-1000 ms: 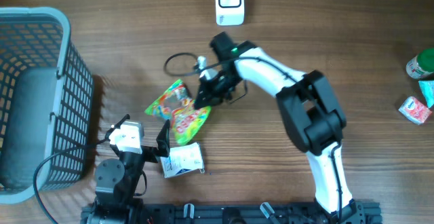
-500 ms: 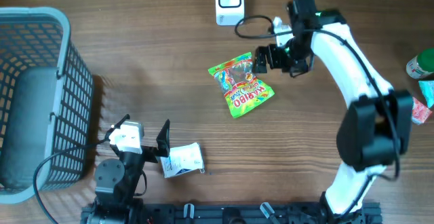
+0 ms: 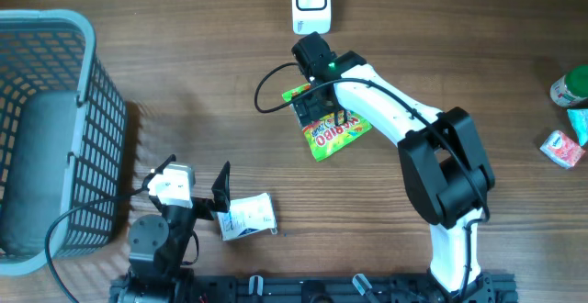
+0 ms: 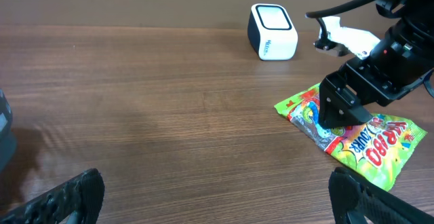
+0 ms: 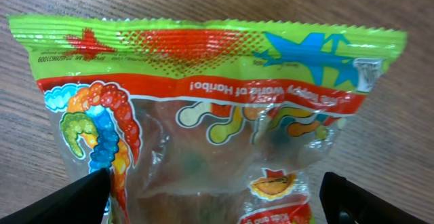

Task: Scan the item barcode
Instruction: 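Lift the candy bag with the right gripper toward the scanner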

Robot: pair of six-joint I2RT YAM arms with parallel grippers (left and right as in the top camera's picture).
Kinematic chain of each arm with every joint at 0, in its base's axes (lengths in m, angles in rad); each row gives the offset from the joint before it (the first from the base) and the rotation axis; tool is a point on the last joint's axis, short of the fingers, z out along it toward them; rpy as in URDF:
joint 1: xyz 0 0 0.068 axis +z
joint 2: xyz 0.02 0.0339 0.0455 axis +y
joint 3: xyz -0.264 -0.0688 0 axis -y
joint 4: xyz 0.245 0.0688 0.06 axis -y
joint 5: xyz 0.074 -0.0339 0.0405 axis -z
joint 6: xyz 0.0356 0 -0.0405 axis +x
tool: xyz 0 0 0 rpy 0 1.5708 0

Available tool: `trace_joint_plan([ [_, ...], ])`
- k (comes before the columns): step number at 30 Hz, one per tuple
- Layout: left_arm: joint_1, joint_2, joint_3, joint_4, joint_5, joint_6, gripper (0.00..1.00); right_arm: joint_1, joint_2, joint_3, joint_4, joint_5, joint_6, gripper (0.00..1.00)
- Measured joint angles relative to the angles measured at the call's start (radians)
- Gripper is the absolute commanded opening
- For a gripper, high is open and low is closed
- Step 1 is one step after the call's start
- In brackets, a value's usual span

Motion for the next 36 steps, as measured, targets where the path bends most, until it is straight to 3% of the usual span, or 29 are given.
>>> trace_joint_plan([
  [7,0.000,0.000,0.000,0.000,0.000,0.000,1.00,0.034,0.002,-0.017,-0.043,-0.022,0.000,1.00],
  [8,0.000,0.000,0.000,0.000,0.000,0.000,1.00,0.034,0.002,-0.035,-0.019,-0.022,0.000,0.81],
  [9,0.000,0.000,0.000,0.000,0.000,0.000,1.00,0.034,0.001,-0.067,0.024,-0.029,0.004,0.30],
  [10,0.000,0.000,0.000,0.000,0.000,0.000,1.00,0.034,-0.007,-0.090,0.066,-0.032,0.008,0.05],
  [14,0.000,0.000,0.000,0.000,0.000,0.000,1.00,0.034,-0.043,-0.137,0.103,-0.009,0.047,0.04],
  [17,0.000,0.000,0.000,0.000,0.000,0.000,1.00,0.020,-0.044,-0.093,-0.019,-0.159,0.071,0.04],
  [19,0.000,0.000,0.000,0.000,0.000,0.000,1.00,-0.008,-0.044,-0.039,-0.140,-0.433,0.079,0.04],
  [22,0.000,0.000,0.000,0.000,0.000,0.000,1.00,-0.095,-0.064,-0.003,-0.135,-0.995,0.087,0.06],
  [24,0.000,0.000,0.000,0.000,0.000,0.000,1.00,-0.142,-0.072,0.003,-0.136,-1.175,0.109,0.07],
  [32,0.000,0.000,0.000,0.000,0.000,0.000,1.00,-0.188,-0.075,0.003,-0.136,-1.479,0.795,0.04],
  [36,0.000,0.000,0.000,0.000,0.000,0.000,1.00,-0.188,-0.075,0.003,-0.067,-1.493,0.924,0.04],
])
